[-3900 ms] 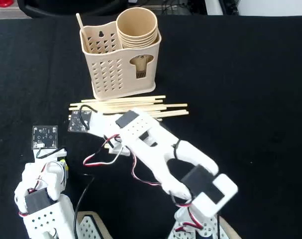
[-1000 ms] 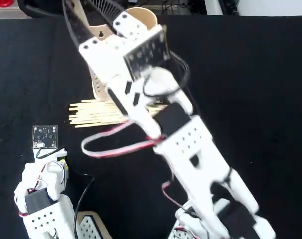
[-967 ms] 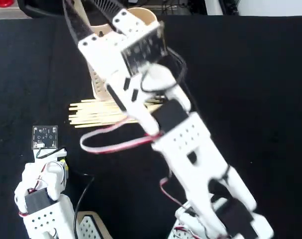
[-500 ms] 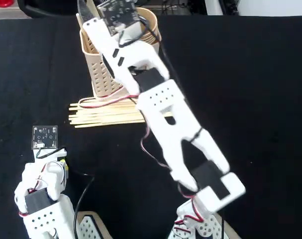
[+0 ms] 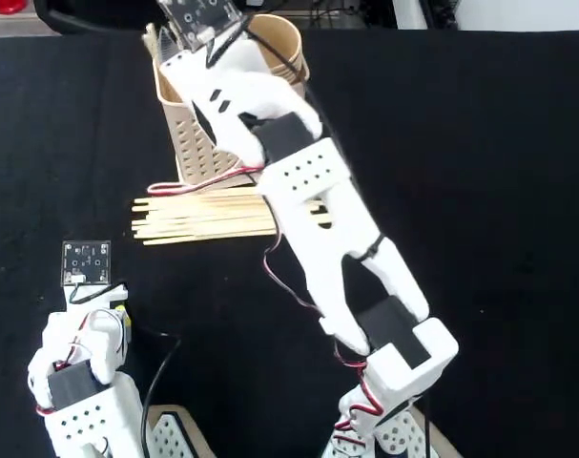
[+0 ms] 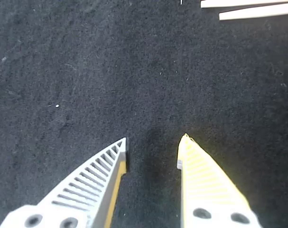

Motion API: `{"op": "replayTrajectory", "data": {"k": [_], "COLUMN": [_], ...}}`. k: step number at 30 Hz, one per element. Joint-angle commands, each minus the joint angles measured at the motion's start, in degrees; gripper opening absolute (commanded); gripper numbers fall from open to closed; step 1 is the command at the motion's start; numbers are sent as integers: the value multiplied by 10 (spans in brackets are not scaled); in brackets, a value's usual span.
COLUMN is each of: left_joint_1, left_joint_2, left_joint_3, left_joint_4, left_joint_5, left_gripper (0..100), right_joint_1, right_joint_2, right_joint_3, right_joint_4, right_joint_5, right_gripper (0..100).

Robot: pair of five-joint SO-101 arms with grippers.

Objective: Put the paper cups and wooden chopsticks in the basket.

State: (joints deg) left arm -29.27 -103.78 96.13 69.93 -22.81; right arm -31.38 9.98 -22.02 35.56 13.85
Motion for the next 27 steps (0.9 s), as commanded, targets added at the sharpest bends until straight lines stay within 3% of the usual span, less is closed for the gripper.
{"op": "replayTrajectory", "data": {"k": [1, 7, 12, 15, 18, 23, 27], "left_joint_1": [-6, -6, -7, -7, -7, -7, -7], "left_joint_2": [-2, -2, -2, -2, -2, -2, -2], "left_joint_3": [-9, -9, -9, -9, -9, -9, -9], "left_joint_4": [-10, -10, -9, -9, -9, -9, -8], "left_joint_5": [-3, -3, -3, -3, -3, -3, -3], "left_gripper": [184, 184, 184, 184, 184, 184, 184], "right_joint_1": [-8, -8, -12, -51, -65, -106, -89], "right_joint_2": [-1, -2, -6, -6, -29, -80, -95], "right_joint_3": [-109, -244, -302, -324, -262, -35, 135], "right_joint_4": [116, 338, 520, 665, 658, 652, 595], "right_joint_5": [30, 69, 188, 287, 299, 387, 434], "right_gripper": [251, 251, 251, 251, 250, 250, 250]}}
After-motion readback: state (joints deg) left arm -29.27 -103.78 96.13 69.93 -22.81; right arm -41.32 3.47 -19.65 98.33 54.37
